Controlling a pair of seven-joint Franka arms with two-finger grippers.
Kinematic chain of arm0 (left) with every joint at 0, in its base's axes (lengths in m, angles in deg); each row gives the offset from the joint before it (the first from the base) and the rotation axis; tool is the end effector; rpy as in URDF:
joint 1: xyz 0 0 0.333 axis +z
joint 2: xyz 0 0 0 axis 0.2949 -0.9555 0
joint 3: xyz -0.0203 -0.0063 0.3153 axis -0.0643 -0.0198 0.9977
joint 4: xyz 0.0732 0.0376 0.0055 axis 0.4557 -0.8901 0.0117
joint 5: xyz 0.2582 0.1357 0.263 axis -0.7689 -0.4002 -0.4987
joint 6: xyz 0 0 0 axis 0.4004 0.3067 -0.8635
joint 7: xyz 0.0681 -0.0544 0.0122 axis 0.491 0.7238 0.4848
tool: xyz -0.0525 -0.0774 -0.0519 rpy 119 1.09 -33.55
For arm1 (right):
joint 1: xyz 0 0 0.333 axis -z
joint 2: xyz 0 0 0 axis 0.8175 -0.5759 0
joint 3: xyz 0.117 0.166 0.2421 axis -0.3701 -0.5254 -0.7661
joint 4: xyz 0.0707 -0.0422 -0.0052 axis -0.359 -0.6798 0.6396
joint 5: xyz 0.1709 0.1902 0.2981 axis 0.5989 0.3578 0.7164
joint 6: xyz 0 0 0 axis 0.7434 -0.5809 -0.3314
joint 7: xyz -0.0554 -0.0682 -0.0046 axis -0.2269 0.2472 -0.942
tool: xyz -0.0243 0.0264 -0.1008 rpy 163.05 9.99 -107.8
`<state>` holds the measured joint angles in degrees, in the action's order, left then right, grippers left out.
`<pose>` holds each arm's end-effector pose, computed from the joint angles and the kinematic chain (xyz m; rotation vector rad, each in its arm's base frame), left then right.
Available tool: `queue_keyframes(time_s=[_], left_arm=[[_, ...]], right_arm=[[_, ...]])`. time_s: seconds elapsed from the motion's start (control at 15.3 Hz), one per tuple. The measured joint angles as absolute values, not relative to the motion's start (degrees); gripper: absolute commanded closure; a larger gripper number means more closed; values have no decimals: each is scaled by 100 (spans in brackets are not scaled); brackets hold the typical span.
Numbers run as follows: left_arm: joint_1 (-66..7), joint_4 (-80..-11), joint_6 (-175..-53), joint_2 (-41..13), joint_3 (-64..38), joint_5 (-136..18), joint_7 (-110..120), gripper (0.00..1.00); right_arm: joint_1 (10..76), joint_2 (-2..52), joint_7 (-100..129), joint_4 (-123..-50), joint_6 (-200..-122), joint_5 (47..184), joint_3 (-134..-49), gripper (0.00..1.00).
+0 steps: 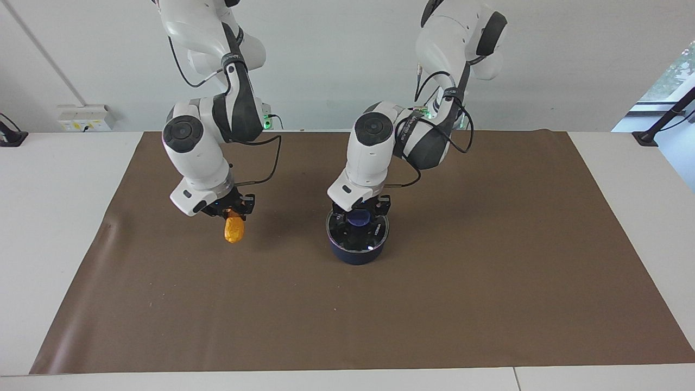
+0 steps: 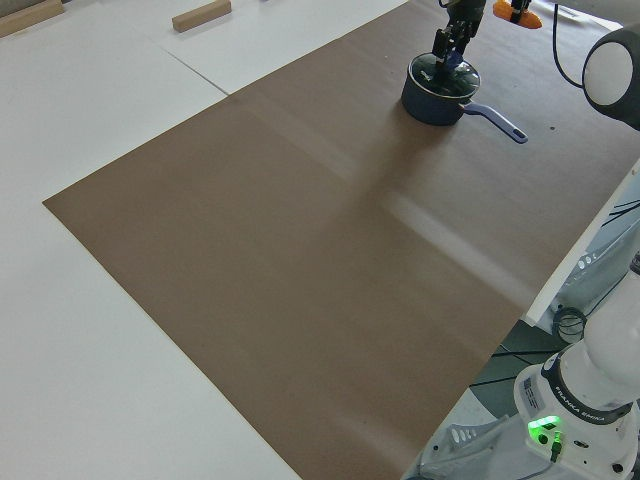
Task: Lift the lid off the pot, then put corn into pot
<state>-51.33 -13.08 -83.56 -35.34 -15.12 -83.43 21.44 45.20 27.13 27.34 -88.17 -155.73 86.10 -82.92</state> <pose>0.5593 -0.4424 0.4101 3.0886 -0.1746 -0.0568 0.6000 0.0880 0.4029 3.1344 0.0743 -0.1540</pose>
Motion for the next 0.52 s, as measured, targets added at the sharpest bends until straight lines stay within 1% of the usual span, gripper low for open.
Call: queue_keyframes(time_s=[0.13,0.2,0.26,0.39,0.52], left_arm=[[-5132,-1305,-8357,-3533,-1512,-8343,2144,48],[-5132,-1304,-8357,-3533,-1512,-8343,2144,57],[-5132,-1305,-8358,-3533,-1512,-8343,2144,69],[-5132,-1305,-8357,-3533,-1512,-8343,2144,99],[-5132,-1303,-8357,-3533,-1512,-8343,2144,100]], right_arm=[[4513,2711,2734,-8817,-15573,8610,-8297,100],[4506,2708,2734,-8817,-15573,8610,-8299,100],[4498,2704,2734,-8816,-15573,8610,-8299,100],[4489,2699,2734,-8814,-15573,8610,-8299,100],[4483,2696,2734,-8798,-15573,8610,-8299,100]])
